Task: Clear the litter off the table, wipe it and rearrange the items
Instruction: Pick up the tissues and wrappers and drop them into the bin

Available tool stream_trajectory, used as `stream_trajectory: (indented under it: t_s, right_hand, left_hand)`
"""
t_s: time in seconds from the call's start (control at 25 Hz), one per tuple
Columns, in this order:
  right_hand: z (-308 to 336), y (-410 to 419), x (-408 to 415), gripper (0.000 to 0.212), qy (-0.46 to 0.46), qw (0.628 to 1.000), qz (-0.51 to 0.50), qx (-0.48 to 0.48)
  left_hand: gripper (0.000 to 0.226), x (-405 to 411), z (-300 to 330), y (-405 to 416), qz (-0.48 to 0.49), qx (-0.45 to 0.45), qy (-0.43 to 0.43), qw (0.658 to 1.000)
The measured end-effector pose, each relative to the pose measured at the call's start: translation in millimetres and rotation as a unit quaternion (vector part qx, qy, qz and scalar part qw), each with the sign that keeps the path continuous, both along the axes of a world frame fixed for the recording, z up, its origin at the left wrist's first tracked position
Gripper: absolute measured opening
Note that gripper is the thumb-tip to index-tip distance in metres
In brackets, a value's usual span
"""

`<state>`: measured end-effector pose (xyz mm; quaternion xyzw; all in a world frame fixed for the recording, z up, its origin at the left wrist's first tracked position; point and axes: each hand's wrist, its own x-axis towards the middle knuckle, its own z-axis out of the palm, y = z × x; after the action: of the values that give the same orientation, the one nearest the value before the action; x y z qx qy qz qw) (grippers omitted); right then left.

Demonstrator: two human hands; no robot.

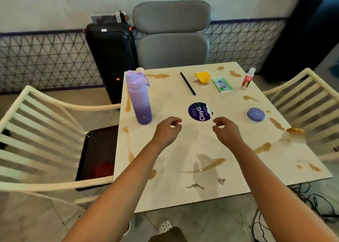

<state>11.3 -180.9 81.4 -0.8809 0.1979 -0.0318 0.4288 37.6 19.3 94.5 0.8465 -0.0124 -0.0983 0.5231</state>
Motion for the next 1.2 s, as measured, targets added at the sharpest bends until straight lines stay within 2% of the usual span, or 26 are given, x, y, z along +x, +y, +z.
stream_trajectory:
  t_s: [0.16, 0.4, 0.6, 0.76, 0.92, 1.2]
  right_hand:
    - [-4, -31, 30, 0.024, 0.013, 0.999, -0.026, -0.026]
    - [-22, -82, 80, 0.028, 0.042, 0.998, -0.035, -0.043]
    - [-39, -130, 161, 0.030, 0.067, 0.993, 0.027, -0.093]
    - [-59, -167, 226, 0.032, 0.085, 0.983, 0.068, -0.147]
    - [-81, -190, 279, 0.039, 0.137, 0.957, 0.114, -0.227]
    - [-107, -205, 321, 0.059, 0.216, 0.915, 0.206, -0.272]
  left_hand:
    - [0.024, 53, -5, -27, -0.044, 0.034, 0.009, 0.998]
    - [0.026, 103, -29, -66, -0.061, 0.096, 0.012, 0.993]
    - [0.030, 163, -51, -112, -0.055, 0.148, 0.021, 0.987]
    - [0.039, 217, -71, -143, -0.072, 0.223, 0.035, 0.972]
    - [0.047, 260, -90, -171, -0.096, 0.278, 0.069, 0.953]
    - [0.055, 309, -111, -192, -0.161, 0.401, 0.037, 0.901]
